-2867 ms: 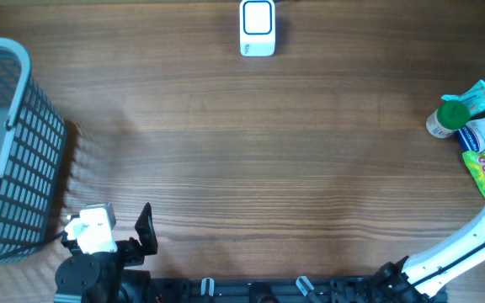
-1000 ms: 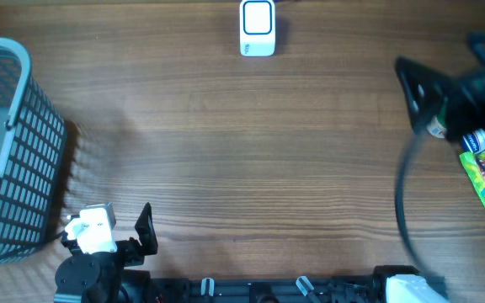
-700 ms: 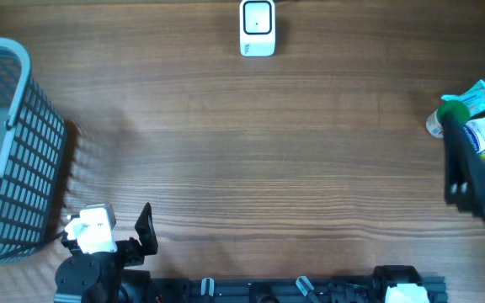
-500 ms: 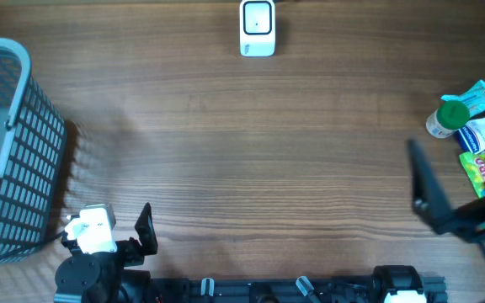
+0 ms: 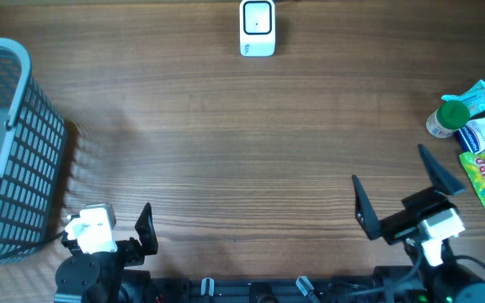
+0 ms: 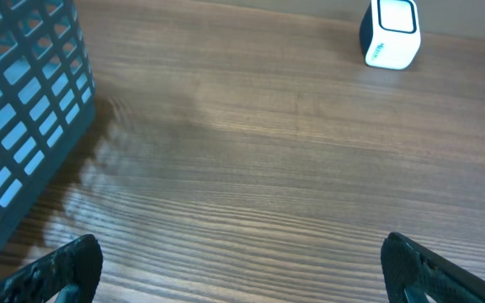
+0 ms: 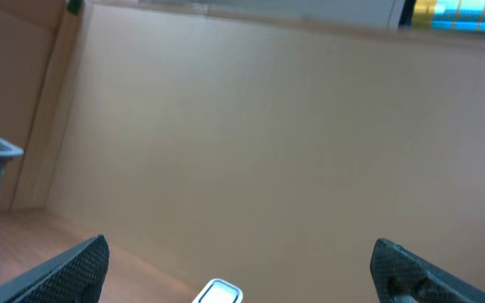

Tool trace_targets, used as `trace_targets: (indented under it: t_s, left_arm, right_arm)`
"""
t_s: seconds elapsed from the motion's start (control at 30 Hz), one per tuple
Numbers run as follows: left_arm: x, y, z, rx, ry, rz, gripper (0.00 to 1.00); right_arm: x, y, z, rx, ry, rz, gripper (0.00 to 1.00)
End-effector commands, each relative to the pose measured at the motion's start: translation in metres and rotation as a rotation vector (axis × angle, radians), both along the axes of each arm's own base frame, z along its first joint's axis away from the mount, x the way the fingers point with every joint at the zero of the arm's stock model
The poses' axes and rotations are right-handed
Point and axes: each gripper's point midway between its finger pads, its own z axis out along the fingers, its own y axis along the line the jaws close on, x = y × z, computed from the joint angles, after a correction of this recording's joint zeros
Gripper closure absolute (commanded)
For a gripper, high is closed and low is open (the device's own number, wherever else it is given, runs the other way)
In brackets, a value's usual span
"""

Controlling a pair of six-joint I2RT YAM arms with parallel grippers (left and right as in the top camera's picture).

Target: Scan the item barcode

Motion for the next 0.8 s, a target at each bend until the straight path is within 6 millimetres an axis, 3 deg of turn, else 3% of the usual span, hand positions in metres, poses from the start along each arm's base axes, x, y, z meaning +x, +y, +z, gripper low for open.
trace_targets:
  t_s: [0.0,0.43,0.63,0.77]
  left_arm:
    - [0.000,0.000,0.000,0.001,-0.004,0.001,0.00]
    - [0.000,0.000,0.000,0.001,-0.004,0.002,0.00]
    - [0.000,0.000,0.000,0.001,-0.004,0.001,0.00]
    - [0.000,0.000,0.000,0.001,-0.004,0.001,0.00]
  right_arm:
    - [0.010,-0.004,-0.024,0.055,0.035,-0.003,0.00]
    - [0.046,-0.005,-0.119,0.000,0.167,-0.036,0.01]
    - [0.060,-0.015,-0.173,-0.016,0.395,-0.109,0.00]
    - [0.060,-0.017,-0.176,-0.028,0.402,-0.122,0.00]
